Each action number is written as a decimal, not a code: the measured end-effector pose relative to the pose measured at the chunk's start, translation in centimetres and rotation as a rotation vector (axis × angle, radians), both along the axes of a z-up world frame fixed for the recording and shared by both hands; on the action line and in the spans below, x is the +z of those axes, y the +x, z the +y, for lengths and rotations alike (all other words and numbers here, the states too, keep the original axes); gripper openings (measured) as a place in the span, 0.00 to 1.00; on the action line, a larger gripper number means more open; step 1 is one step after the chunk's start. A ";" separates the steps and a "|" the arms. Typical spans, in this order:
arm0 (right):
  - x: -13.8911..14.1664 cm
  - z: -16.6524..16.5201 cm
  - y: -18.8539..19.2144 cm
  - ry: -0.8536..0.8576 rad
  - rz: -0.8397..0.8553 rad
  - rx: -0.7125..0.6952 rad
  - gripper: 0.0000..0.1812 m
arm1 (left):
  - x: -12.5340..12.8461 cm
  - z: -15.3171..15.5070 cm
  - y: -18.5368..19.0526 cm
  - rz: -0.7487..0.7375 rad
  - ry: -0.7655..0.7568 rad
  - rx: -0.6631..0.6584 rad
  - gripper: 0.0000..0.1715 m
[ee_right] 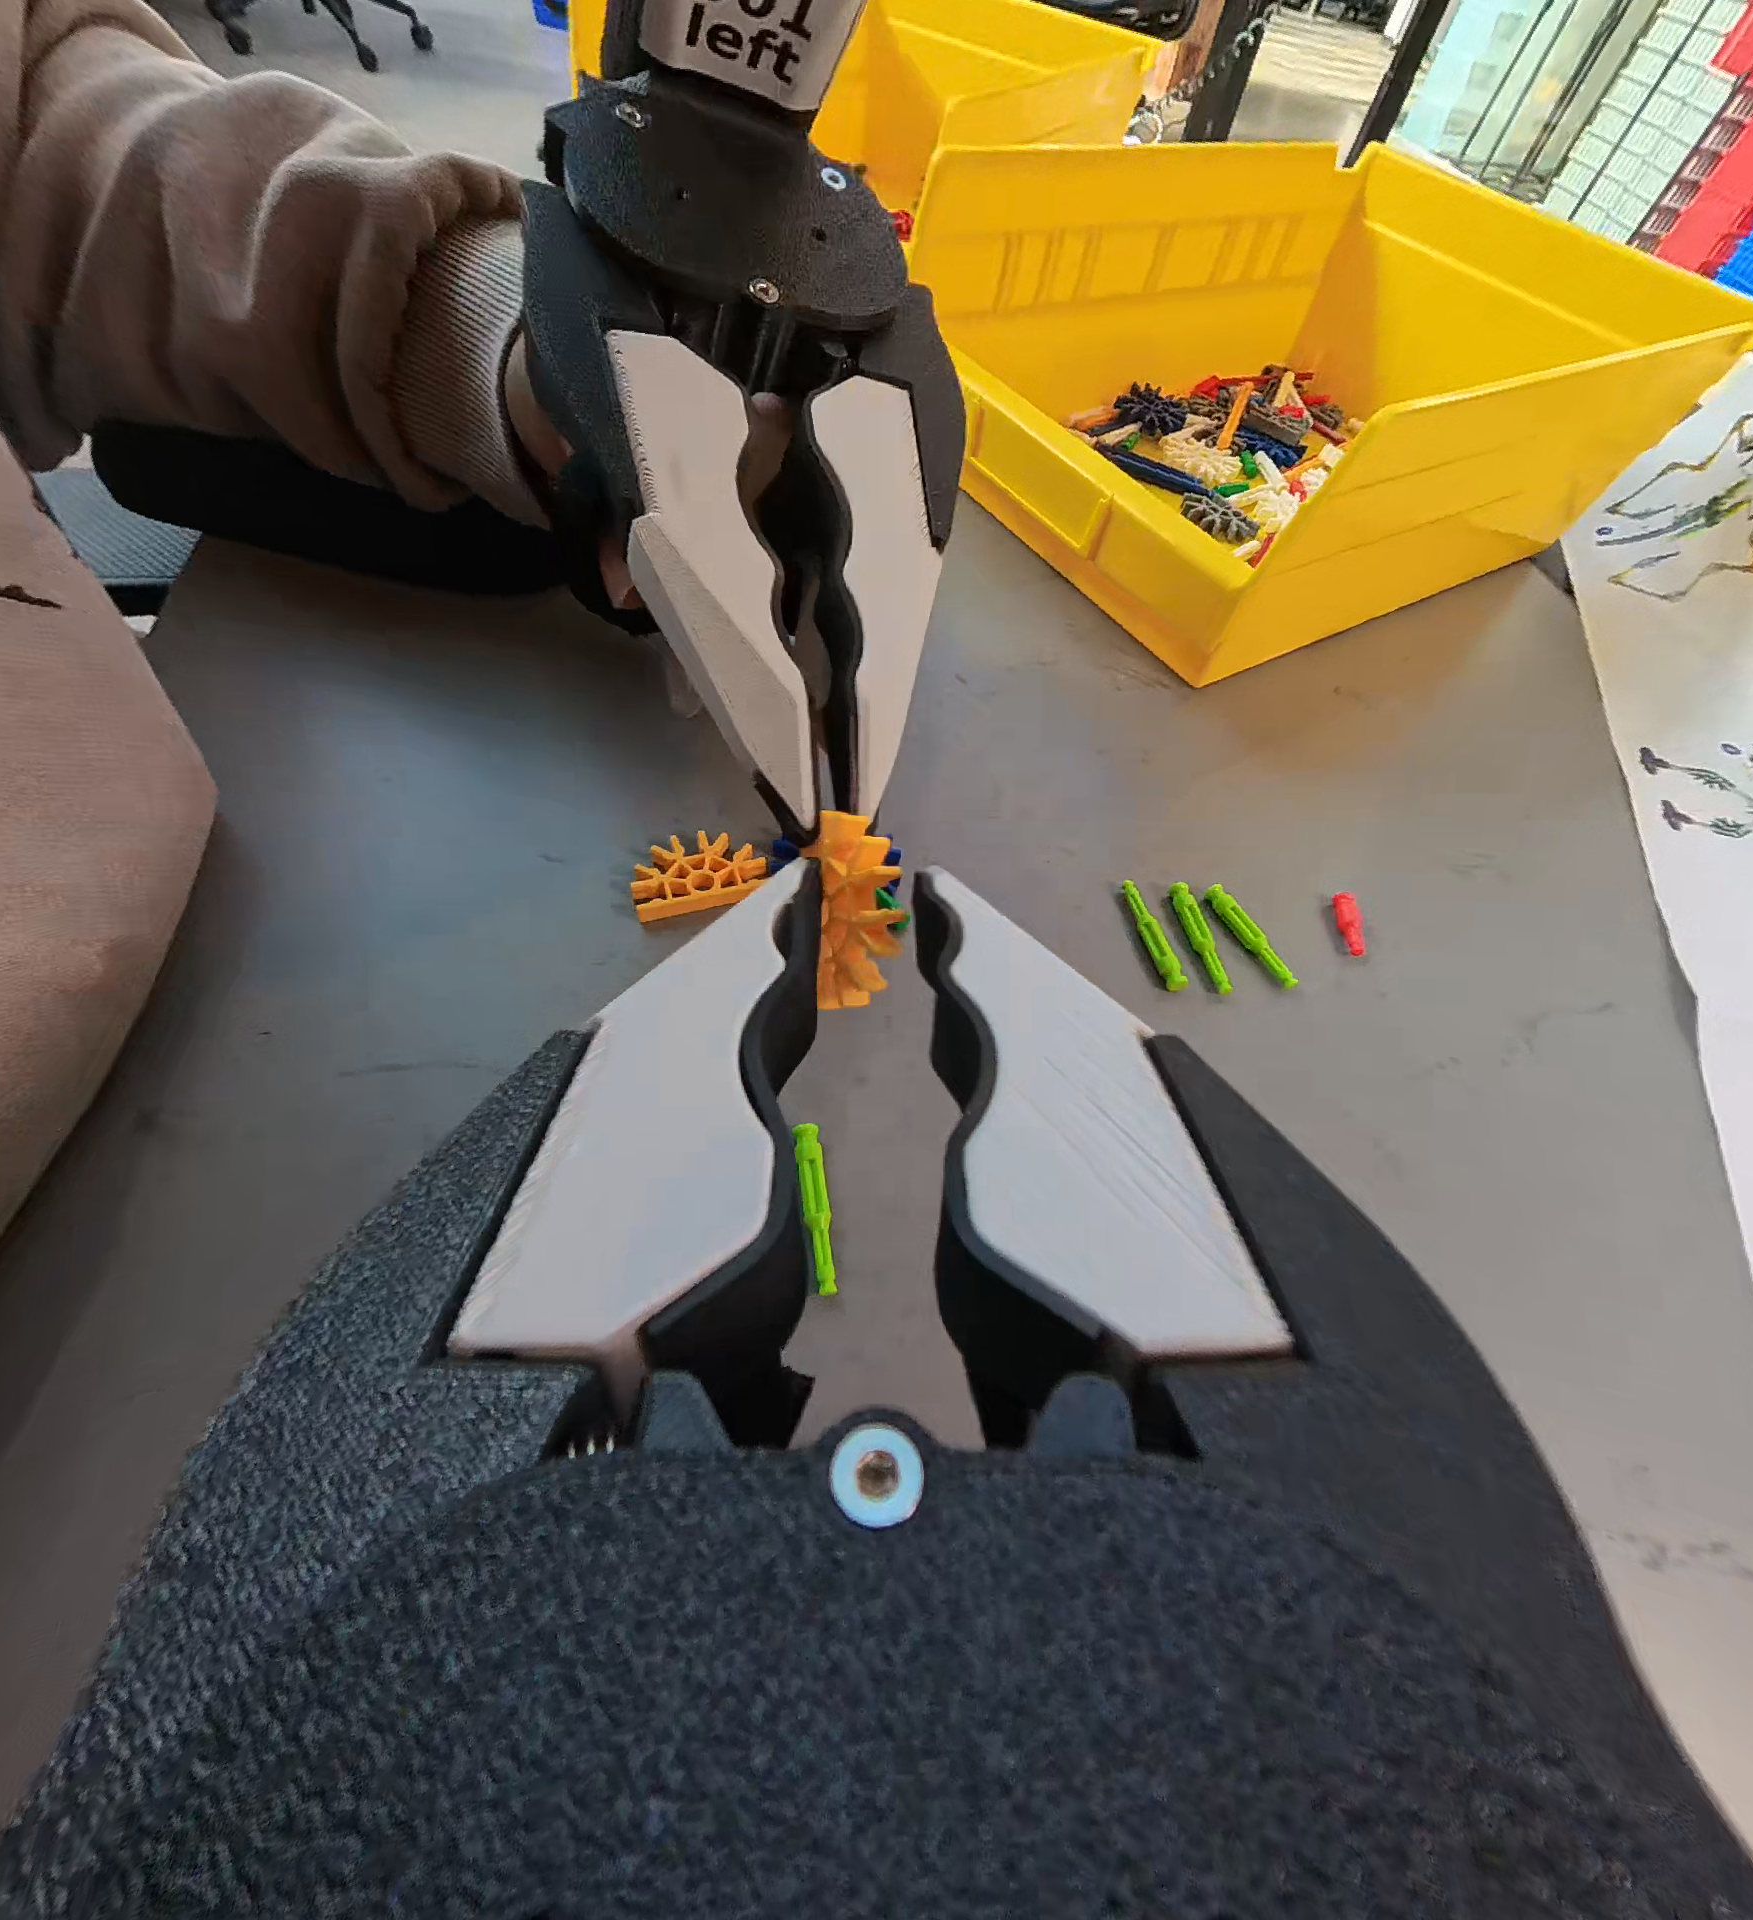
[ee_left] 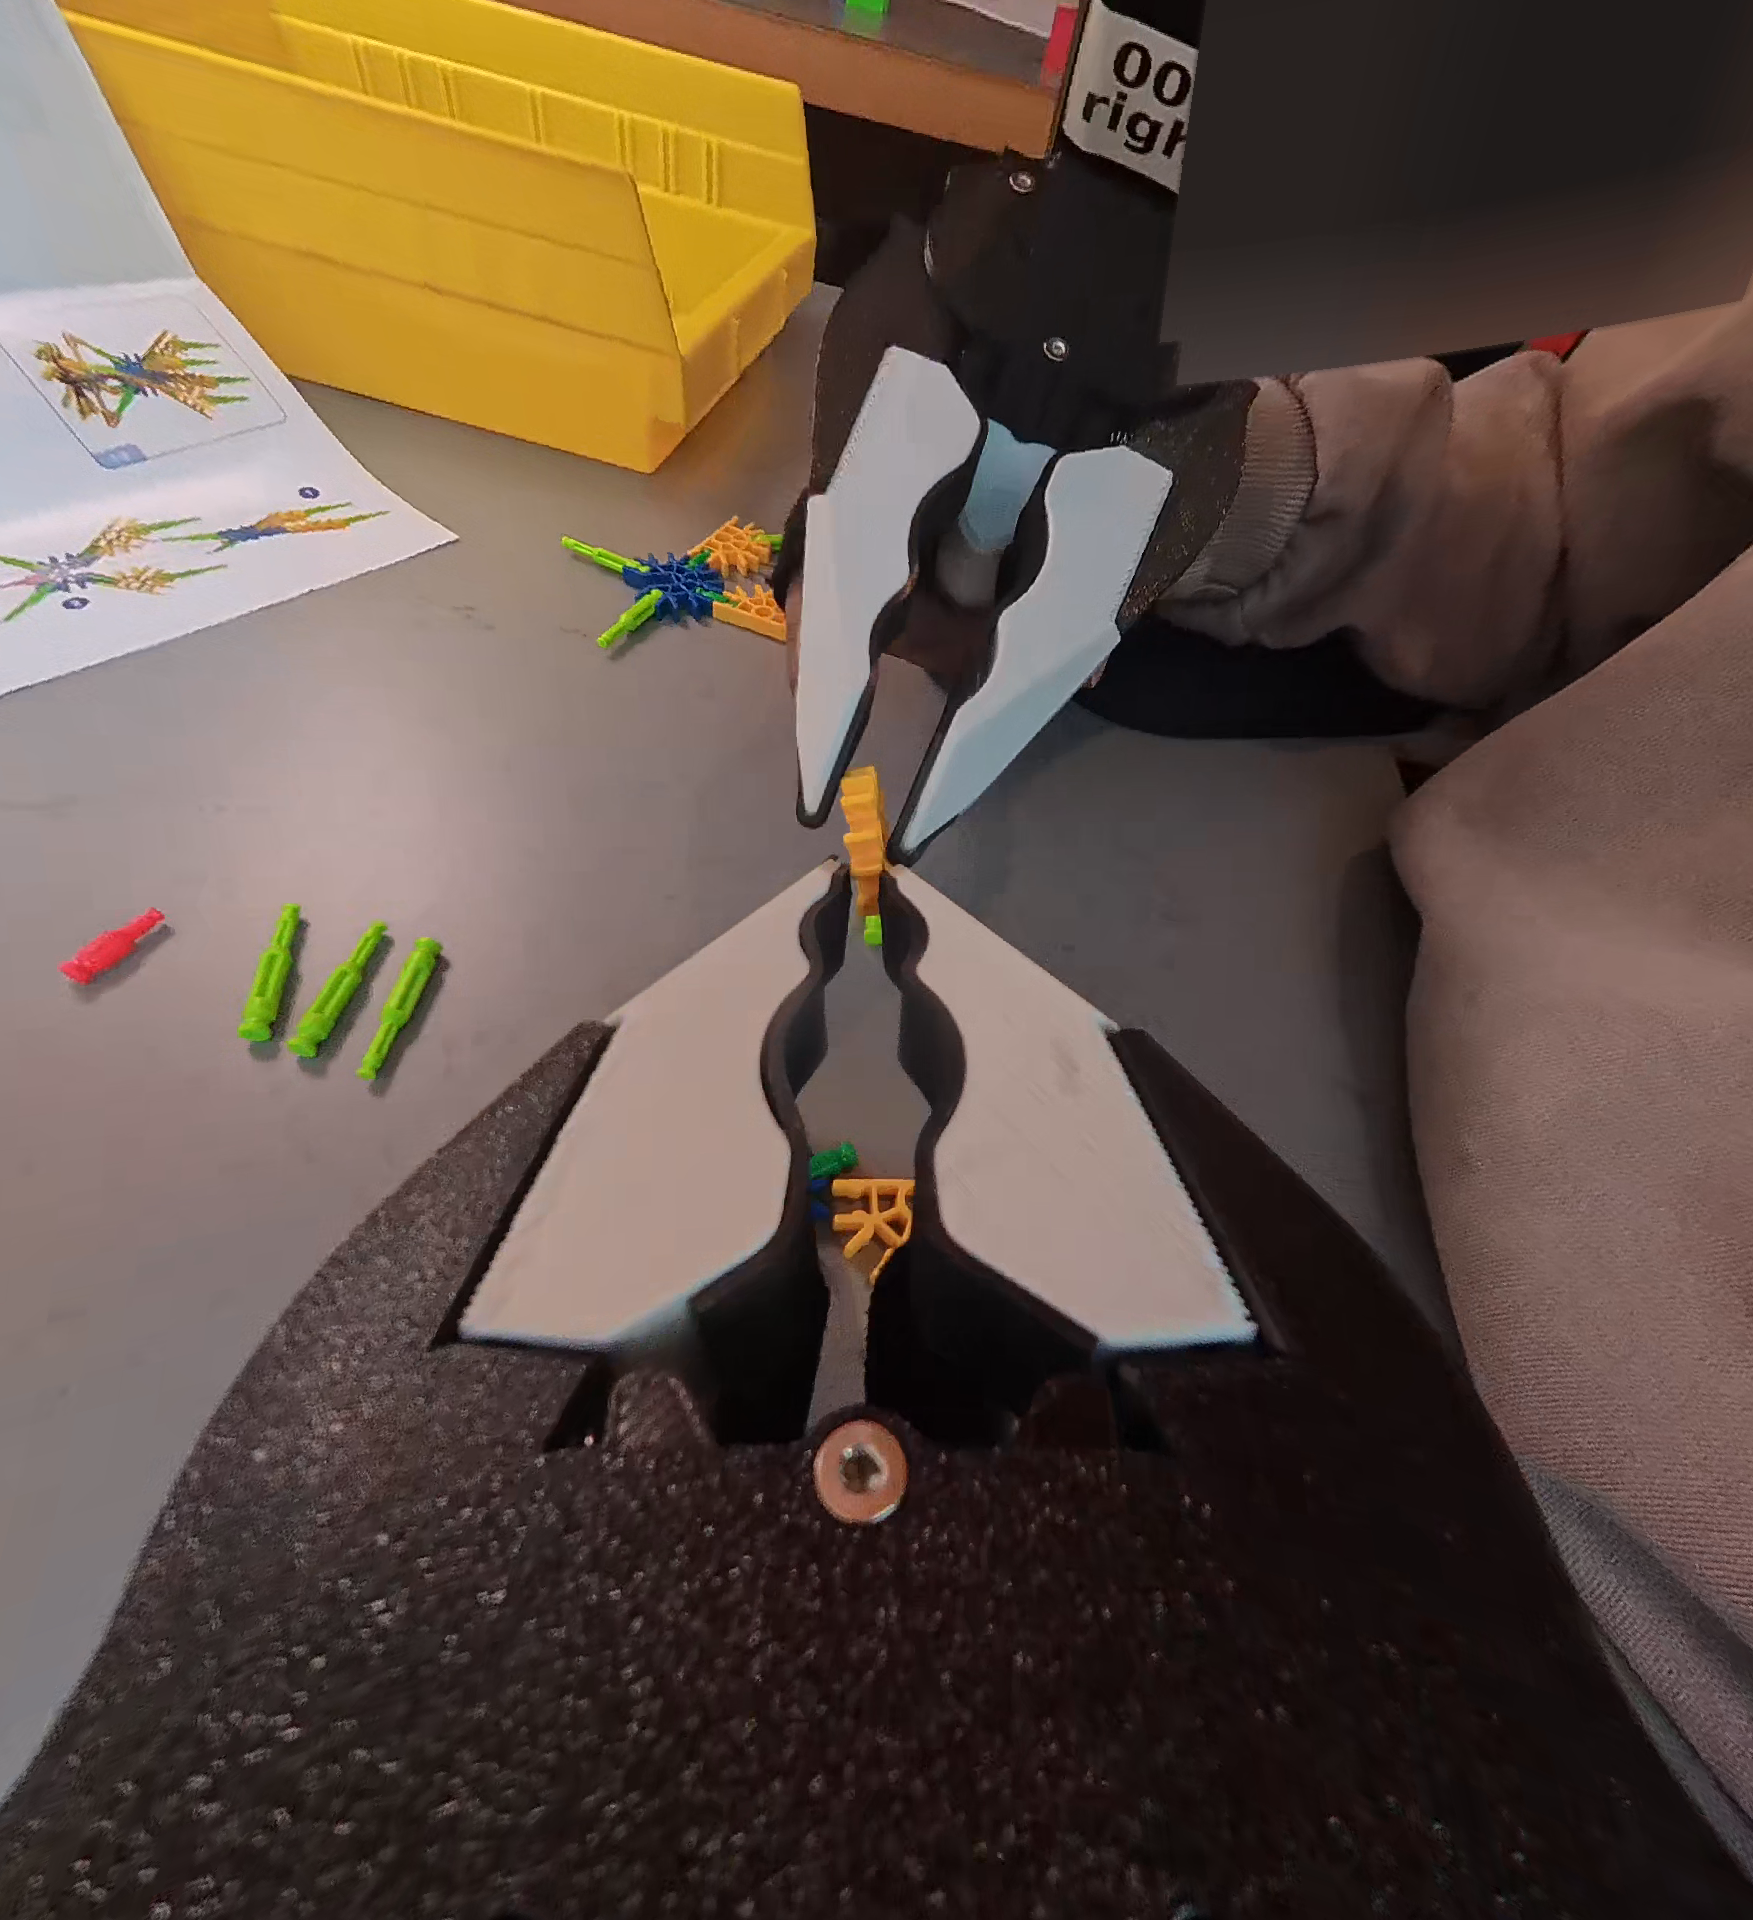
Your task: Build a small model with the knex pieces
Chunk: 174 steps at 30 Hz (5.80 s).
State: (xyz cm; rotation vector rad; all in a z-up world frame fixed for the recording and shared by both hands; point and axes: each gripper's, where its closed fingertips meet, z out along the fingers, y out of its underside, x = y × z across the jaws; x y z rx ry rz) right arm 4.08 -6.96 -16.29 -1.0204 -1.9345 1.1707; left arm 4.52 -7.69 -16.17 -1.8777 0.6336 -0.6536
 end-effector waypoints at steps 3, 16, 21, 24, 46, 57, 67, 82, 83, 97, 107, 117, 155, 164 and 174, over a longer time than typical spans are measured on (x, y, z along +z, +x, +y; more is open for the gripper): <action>0.0 -0.2 0.2 0.024 0.006 0.009 0.04 | -0.2 0.0 -0.1 0.026 0.006 0.008 0.03; 3.4 1.6 -0.5 0.475 0.356 -0.126 0.02 | 3.2 0.7 -1.7 -0.664 -0.291 0.007 0.16; 3.1 0.7 -0.5 0.593 0.390 -0.087 0.02 | 3.2 0.5 -1.2 -0.632 -0.280 -0.007 0.12; 3.0 0.1 -0.6 0.661 0.410 -0.070 0.02 | 3.1 0.4 -1.3 -0.635 -0.286 -0.009 0.09; 3.6 -1.5 0.6 0.076 0.189 0.065 0.17 | 1.6 -1.3 -0.7 -0.093 -0.016 -0.092 0.05; -0.2 -1.2 -0.7 0.149 -0.007 0.042 0.12 | 0.1 -0.5 -2.2 -0.002 -0.049 -0.025 0.07; -4.5 0.6 -2.6 0.307 -0.193 0.131 0.12 | -6.2 -1.8 -5.0 0.207 -0.320 -0.008 0.13; -6.1 0.3 -0.8 0.341 -0.282 0.261 0.12 | -6.2 -0.6 -3.7 0.266 -0.262 -0.283 0.09; -6.0 0.3 -0.8 0.352 -0.282 0.259 0.12 | -6.2 -0.5 -3.7 0.266 -0.263 -0.291 0.09; -6.1 0.5 -0.6 0.376 -0.334 0.229 0.13 | -6.2 -0.9 -3.5 0.272 -0.244 -0.323 0.09; -4.4 0.2 -0.5 0.251 -0.312 0.224 0.15 | -6.1 -0.9 -4.0 0.275 -0.242 -0.288 0.13; -5.3 0.2 -0.2 0.266 -0.346 0.226 0.17 | -6.0 -1.4 -3.7 0.290 -0.228 -0.290 0.28; -5.2 0.2 1.1 0.243 -0.371 0.260 0.13 | -6.4 -2.3 -2.8 0.327 -0.198 -0.336 0.20; -6.1 0.1 1.1 0.246 -0.378 0.249 0.14 | -5.9 -2.2 -3.3 0.305 -0.174 -0.321 0.16; -6.2 -0.3 0.8 0.268 -0.383 0.305 0.11 | -5.3 -1.9 -2.1 0.280 -0.171 -0.417 0.16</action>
